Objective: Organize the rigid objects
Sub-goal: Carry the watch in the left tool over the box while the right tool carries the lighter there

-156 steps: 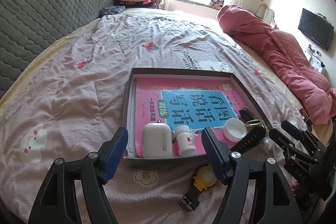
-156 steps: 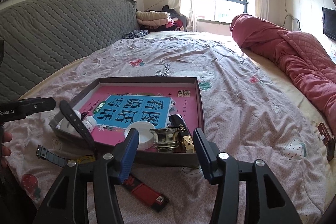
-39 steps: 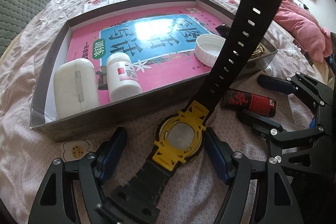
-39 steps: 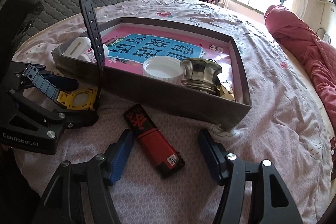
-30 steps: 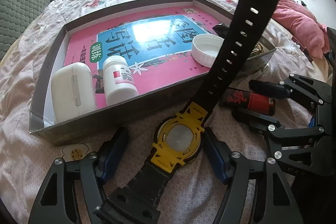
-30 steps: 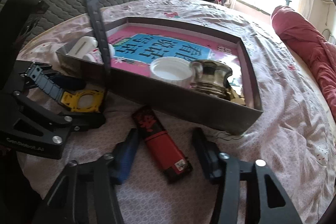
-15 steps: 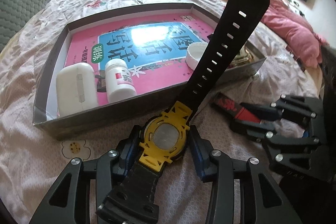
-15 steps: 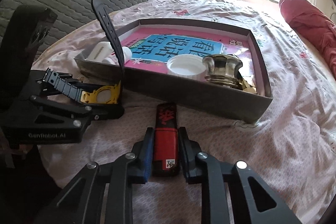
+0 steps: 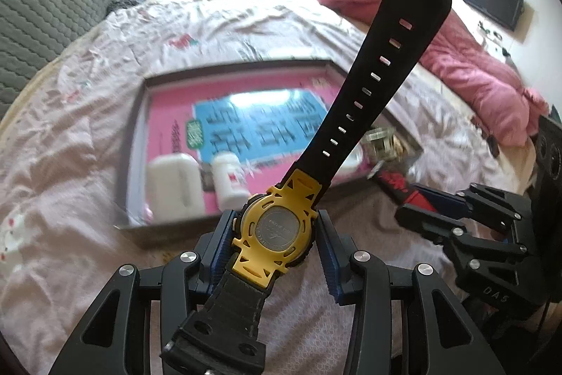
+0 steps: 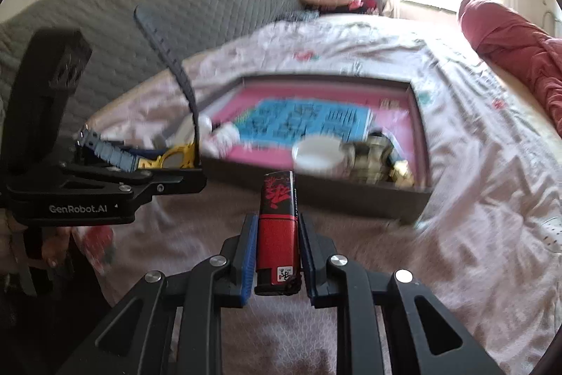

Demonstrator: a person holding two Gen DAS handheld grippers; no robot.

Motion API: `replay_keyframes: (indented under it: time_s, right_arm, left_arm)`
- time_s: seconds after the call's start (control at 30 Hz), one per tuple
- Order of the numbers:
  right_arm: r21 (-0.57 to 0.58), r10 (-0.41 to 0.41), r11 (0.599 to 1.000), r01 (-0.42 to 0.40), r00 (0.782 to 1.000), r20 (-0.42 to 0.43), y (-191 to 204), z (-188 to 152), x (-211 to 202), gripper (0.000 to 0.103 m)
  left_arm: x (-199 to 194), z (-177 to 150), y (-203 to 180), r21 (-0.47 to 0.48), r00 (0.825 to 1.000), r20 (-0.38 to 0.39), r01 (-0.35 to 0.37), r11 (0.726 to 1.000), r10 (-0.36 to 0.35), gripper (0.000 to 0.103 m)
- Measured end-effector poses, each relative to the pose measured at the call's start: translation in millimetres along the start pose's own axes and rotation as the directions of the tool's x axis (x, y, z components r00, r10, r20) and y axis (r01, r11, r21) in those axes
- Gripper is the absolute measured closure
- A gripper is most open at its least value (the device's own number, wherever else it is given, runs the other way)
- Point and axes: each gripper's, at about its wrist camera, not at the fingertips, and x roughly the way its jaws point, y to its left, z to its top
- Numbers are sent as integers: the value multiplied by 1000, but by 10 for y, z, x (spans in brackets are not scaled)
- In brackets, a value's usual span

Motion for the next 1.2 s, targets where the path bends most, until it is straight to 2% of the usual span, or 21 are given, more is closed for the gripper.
replay_keyframes:
  time_s: [0.23, 0.5, 1.0, 1.2]
  right_arm:
    - [22, -43, 999, 41, 994, 104, 31, 214, -162, 80]
    - [55, -81, 996, 73, 983, 166, 34, 439, -186, 80]
    - [86, -131, 989, 117, 977, 166, -72, 508, 11, 80]
    - [87, -126, 990, 115, 982, 142, -104, 532, 175, 80]
  left_arm:
    - [-175, 165, 73, -31, 995, 69, -70, 997, 72, 57]
    - [-223, 312, 85, -46, 989, 104, -97, 994, 101, 57]
    - [100, 475, 112, -85, 992, 81, -87, 993, 94, 57]
    - [273, 485, 82, -81, 995, 53, -82, 993, 86, 57]
